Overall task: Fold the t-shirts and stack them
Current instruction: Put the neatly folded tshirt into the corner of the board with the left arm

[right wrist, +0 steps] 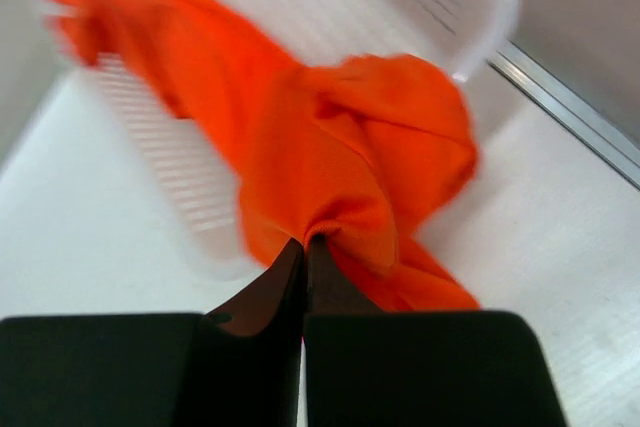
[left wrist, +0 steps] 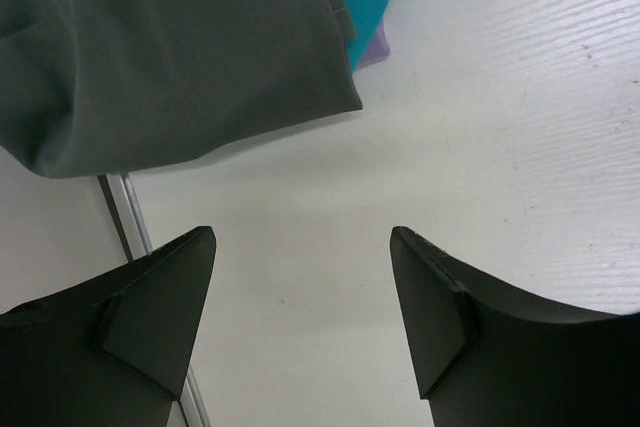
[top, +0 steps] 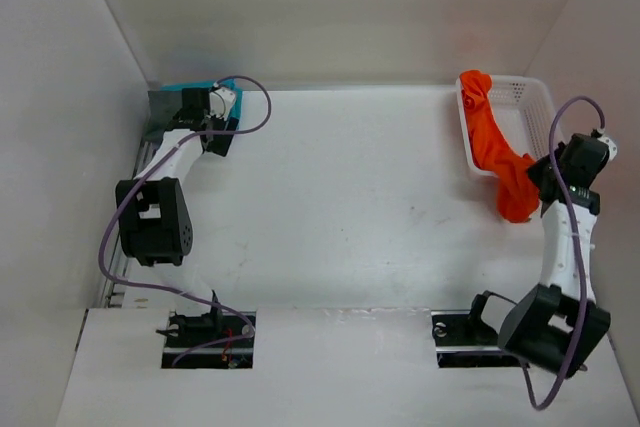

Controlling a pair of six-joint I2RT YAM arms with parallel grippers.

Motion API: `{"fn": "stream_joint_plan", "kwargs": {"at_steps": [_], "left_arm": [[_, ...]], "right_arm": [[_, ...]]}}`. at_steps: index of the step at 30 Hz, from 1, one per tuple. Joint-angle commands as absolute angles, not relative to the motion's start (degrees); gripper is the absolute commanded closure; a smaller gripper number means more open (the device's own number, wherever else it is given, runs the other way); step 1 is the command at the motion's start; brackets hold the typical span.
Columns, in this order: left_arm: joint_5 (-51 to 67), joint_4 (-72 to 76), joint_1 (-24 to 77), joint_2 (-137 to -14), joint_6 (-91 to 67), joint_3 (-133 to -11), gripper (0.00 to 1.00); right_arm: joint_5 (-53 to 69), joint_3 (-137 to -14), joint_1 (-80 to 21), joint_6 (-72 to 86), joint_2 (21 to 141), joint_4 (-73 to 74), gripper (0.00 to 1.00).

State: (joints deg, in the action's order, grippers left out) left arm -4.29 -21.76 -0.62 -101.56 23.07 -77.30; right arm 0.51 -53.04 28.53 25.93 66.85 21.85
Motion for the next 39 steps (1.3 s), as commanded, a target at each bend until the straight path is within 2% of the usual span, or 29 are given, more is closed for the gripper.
{"fn": "stream_joint_plan", "kwargs": {"at_steps": [1,7,10,14,17,20,26,29,31,35,36,39], "left_arm": [[-3.43,-21.62,-1.36,-96.68,22.15,-78.05,0.3],[-3.08,-22.15,-2.68,-94.31,21.36,-77.43,0.29],[-1.06,-22.5,-4.17,-92.29,20.22,-76.56,0.28],[1.05,-23.64,-6.89,-90.79,18.46,-76.73,0.28],[1.93,-24.17,-8.92,-89.92,17.41,-77.34,0.28],[2.81,-24.17,-10.59,-88.86,16.35,-77.52,0.28],[5.0,-24.35,-11.21,-87.37,16.61,-76.38,0.28],[5.97,-24.35,-10.6,-86.66,17.4,-75.59,0.26],[6.15,-24.35,-9.81,-85.96,18.54,-74.97,0.26],[6.85,-26.53,-5.95,-82.98,23.36,-72.96,0.25],[7.46,-28.2,-4.19,-81.75,25.64,-71.91,0.25],[10.27,-36.27,4.31,-77.45,32.59,-67.52,0.26]], "right_arm": [[-0.08,-58.87,23.97,27.77,56.62,18.37,1.0],[-3.07,-74.58,7.12,30.23,50.1,19.51,1.0],[-5.26,-86.0,-8.77,30.24,52.19,19.69,1.0],[-14.22,-98.76,-34.0,23.4,59.74,18.55,0.98],[-16.61,-105.53,-46.68,17.68,66.77,17.75,0.96],[-17.04,-108.46,-50.67,15.65,71.45,18.1,0.94],[-17.32,-101.53,-39.7,24.24,73.03,21.78,0.9],[-16.26,-96.61,-33.11,27.42,74.7,26.44,0.77],[-16.78,-92.4,-28.89,28.12,76.11,29.52,0.62],[-16.96,-82.82,-23.69,28.39,75.86,31.99,0.25],[-17.05,-80.7,-23.6,28.39,75.07,31.73,0.0],[-16.7,-72.98,-23.6,29.18,72.34,31.55,0.0]]}}
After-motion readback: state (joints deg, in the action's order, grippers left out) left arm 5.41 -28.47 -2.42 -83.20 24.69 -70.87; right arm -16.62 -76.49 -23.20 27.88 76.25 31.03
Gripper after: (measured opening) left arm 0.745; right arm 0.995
